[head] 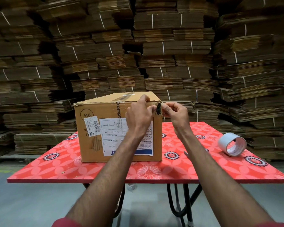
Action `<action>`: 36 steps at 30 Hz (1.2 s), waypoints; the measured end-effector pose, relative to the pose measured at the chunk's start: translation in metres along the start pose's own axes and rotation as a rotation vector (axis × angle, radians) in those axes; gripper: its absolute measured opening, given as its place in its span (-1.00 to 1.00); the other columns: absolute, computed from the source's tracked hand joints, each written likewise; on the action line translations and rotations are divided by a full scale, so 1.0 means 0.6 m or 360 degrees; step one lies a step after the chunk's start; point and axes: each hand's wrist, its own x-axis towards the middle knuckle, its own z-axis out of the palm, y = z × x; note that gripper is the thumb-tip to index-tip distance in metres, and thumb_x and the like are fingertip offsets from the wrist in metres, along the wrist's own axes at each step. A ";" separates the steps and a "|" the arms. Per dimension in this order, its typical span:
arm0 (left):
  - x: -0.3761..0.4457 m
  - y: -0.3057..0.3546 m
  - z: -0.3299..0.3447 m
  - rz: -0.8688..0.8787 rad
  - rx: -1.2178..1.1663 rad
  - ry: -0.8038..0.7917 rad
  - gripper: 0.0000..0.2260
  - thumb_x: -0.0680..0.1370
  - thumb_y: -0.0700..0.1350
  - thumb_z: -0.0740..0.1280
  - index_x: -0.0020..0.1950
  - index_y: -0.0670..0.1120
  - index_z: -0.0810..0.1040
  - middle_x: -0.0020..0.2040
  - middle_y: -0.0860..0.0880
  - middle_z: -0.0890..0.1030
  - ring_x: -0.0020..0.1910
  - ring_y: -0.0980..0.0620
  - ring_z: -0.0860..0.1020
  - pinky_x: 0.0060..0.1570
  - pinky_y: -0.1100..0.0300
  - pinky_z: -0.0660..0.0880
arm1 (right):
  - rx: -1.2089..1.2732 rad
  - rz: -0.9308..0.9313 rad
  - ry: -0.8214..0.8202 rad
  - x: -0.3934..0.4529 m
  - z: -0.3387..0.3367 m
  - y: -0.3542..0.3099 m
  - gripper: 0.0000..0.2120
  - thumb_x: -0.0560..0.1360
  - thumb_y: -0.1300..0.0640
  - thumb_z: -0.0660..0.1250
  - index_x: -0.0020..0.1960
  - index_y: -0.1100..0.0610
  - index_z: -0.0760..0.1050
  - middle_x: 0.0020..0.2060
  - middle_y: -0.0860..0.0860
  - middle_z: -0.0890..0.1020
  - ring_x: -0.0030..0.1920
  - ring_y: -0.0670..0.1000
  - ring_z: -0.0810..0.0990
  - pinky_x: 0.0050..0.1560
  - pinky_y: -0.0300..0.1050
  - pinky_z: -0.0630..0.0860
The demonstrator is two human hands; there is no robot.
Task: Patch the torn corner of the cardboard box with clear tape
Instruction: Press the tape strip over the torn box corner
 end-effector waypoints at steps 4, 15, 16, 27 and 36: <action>0.000 -0.015 -0.005 -0.0023 0.0050 -0.0039 -0.50 0.50 0.21 0.42 0.41 0.12 0.50 0.08 -0.04 0.71 -0.02 -0.01 0.68 -0.10 0.10 0.63 | 0.0074 0.0014 -0.0068 0.008 -0.004 0.005 -0.96 0.53 0.20 0.47 -0.08 0.10 0.69 -0.24 -0.02 0.72 -0.22 -0.08 0.62 -0.13 -0.21 0.57; 0.004 -0.031 -0.008 -0.0045 -0.0017 -0.0185 -0.46 0.47 0.21 0.43 0.43 0.18 0.45 0.12 -0.01 0.71 -0.06 0.03 0.68 -0.10 0.06 0.66 | 0.0546 0.0311 -0.0007 0.009 0.008 0.034 -0.77 0.36 0.12 0.52 -0.10 0.24 0.58 -0.36 0.00 0.64 -0.36 -0.09 0.55 -0.26 -0.23 0.54; 0.004 -0.032 -0.008 -0.0038 -0.0004 -0.0208 -0.46 0.48 0.19 0.43 0.45 0.19 0.43 0.12 -0.01 0.70 -0.06 0.03 0.68 -0.09 0.06 0.66 | 0.0548 0.0353 -0.0007 0.008 0.007 0.040 -0.77 0.35 0.13 0.53 -0.10 0.23 0.57 -0.35 0.01 0.64 -0.36 -0.08 0.56 -0.27 -0.21 0.55; 0.007 -0.045 -0.012 -0.0020 0.0015 -0.0298 -0.46 0.49 0.16 0.43 0.46 0.25 0.40 0.16 -0.01 0.69 0.04 0.00 0.65 0.06 0.06 0.61 | 0.0513 0.0372 -0.0114 0.003 0.025 0.027 -0.81 0.56 0.00 0.43 0.14 0.00 0.57 -0.07 0.03 0.69 -0.12 -0.02 0.63 -0.20 -0.12 0.48; 0.008 -0.047 -0.013 -0.0044 0.0002 -0.0338 -0.45 0.50 0.16 0.43 0.47 0.26 0.37 0.18 -0.01 0.68 0.04 0.00 0.65 0.06 0.03 0.62 | 0.0788 0.0425 -0.0077 -0.011 0.009 0.033 -0.90 0.61 0.16 0.35 0.11 0.03 0.53 -0.18 -0.04 0.64 -0.25 -0.11 0.57 -0.19 -0.18 0.45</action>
